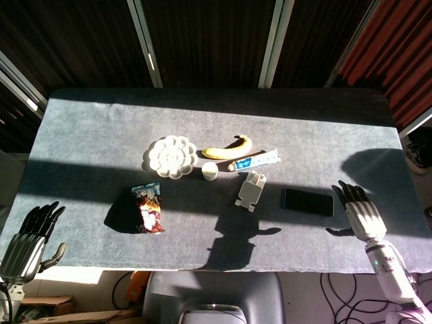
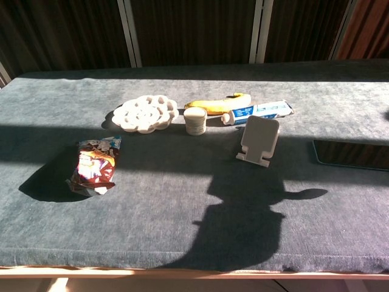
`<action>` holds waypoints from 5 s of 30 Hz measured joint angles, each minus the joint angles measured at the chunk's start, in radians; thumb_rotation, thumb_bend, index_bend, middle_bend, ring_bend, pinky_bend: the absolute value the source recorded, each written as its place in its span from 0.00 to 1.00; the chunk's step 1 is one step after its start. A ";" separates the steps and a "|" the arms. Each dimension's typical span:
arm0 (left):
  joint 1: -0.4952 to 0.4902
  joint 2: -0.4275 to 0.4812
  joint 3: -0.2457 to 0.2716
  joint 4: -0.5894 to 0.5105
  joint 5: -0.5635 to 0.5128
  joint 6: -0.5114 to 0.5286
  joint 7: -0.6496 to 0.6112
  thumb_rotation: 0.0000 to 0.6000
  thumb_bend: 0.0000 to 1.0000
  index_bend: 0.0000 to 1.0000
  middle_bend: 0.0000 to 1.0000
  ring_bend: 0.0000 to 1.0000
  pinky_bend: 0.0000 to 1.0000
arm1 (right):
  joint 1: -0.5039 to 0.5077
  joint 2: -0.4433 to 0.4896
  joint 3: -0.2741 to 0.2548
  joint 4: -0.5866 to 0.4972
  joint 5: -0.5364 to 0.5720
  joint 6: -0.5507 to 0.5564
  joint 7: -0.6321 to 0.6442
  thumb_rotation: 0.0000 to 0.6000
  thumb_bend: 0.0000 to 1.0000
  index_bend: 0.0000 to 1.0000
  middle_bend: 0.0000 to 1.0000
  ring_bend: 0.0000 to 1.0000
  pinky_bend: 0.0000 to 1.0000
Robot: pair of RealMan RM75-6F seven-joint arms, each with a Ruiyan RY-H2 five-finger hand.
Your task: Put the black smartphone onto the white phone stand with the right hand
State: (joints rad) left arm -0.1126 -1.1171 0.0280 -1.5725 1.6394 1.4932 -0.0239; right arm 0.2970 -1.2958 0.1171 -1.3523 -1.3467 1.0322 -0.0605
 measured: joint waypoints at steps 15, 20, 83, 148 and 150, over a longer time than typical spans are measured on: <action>0.004 0.004 0.001 0.002 -0.002 0.007 -0.012 1.00 0.40 0.00 0.00 0.00 0.00 | 0.198 -0.074 0.022 0.162 0.166 -0.294 -0.087 1.00 0.20 0.39 0.24 0.02 0.08; 0.003 0.004 0.002 0.003 -0.002 0.005 -0.014 1.00 0.40 0.00 0.00 0.00 0.00 | 0.214 -0.088 0.014 0.181 0.195 -0.309 -0.119 1.00 0.21 0.40 0.25 0.02 0.08; 0.012 0.012 0.005 0.019 0.017 0.036 -0.063 1.00 0.40 0.00 0.00 0.00 0.00 | 0.223 -0.180 -0.069 0.177 0.203 -0.115 -0.386 1.00 0.33 0.97 0.67 0.44 0.32; -0.024 0.040 0.051 0.056 0.105 0.026 -0.197 1.00 0.41 0.00 0.00 0.00 0.00 | 0.336 -0.078 -0.154 0.280 -0.362 0.232 -0.897 1.00 0.33 1.00 0.71 0.52 0.40; -0.024 0.040 0.050 0.057 0.102 0.026 -0.198 1.00 0.41 0.00 0.00 0.00 0.00 | 0.355 -0.063 -0.152 0.247 -0.382 0.228 -0.904 1.00 0.33 1.00 0.71 0.51 0.39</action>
State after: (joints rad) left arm -0.1365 -1.0768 0.0778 -1.5158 1.7415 1.5195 -0.2216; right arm 0.6520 -1.3588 -0.0346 -1.1055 -1.7286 1.2605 -0.9647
